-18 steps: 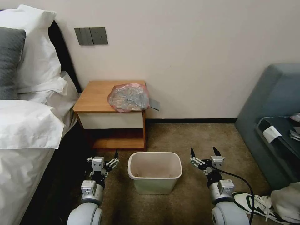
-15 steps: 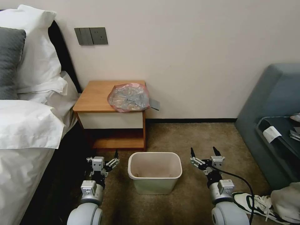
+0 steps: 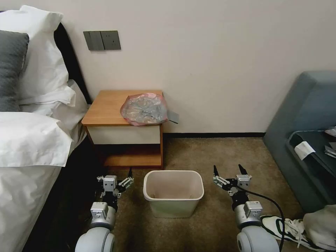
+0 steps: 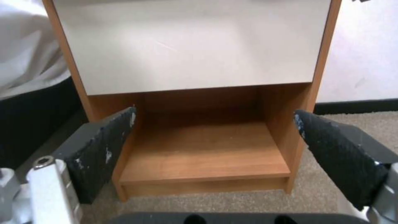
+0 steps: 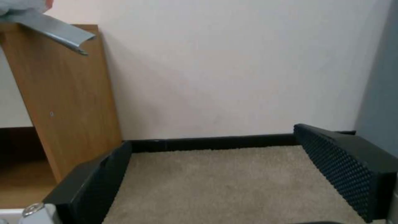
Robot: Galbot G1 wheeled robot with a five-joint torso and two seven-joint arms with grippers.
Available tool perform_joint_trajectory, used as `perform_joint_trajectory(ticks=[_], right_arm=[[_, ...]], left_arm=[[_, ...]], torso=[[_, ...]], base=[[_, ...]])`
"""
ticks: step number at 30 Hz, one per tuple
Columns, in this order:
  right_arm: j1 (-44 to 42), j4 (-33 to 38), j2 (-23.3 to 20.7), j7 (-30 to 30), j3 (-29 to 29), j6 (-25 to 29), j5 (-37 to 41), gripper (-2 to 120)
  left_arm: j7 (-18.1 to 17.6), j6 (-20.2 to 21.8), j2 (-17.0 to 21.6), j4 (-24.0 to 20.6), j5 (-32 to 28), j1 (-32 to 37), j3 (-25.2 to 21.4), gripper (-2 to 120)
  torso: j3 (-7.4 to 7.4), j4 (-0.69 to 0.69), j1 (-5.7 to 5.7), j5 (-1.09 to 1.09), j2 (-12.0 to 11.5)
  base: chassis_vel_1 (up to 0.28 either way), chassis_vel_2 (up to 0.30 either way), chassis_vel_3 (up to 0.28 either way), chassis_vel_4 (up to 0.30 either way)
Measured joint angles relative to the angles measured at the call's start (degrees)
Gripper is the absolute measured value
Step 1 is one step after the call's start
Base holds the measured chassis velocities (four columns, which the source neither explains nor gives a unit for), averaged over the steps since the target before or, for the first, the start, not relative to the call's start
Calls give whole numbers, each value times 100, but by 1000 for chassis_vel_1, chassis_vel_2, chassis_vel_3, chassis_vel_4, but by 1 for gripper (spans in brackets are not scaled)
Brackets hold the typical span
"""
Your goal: Pick up the garbage bag from the table and place it over the trash can.
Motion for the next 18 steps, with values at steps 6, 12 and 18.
perform_joint_trajectory(ticks=[6, 12, 18], right_arm=[[0, 0, 0, 0, 0, 0, 0, 100], [0, 0, 0, 0, 0, 0, 0, 100], [-304, 265, -69, 219, -218, 362, 1, 100]], left_arm=[[0, 0, 0, 0, 0, 0, 0, 100], [0, 0, 0, 0, 0, 0, 0, 100], [-43, -249, -30, -32, -133, 121, -159, 100]], torso=[[0, 0, 0, 0, 0], [0, 0, 0, 0, 0], [0, 0, 0, 0, 0]], base=[[0, 0, 0, 0], [0, 0, 0, 0], [0, 0, 0, 0]])
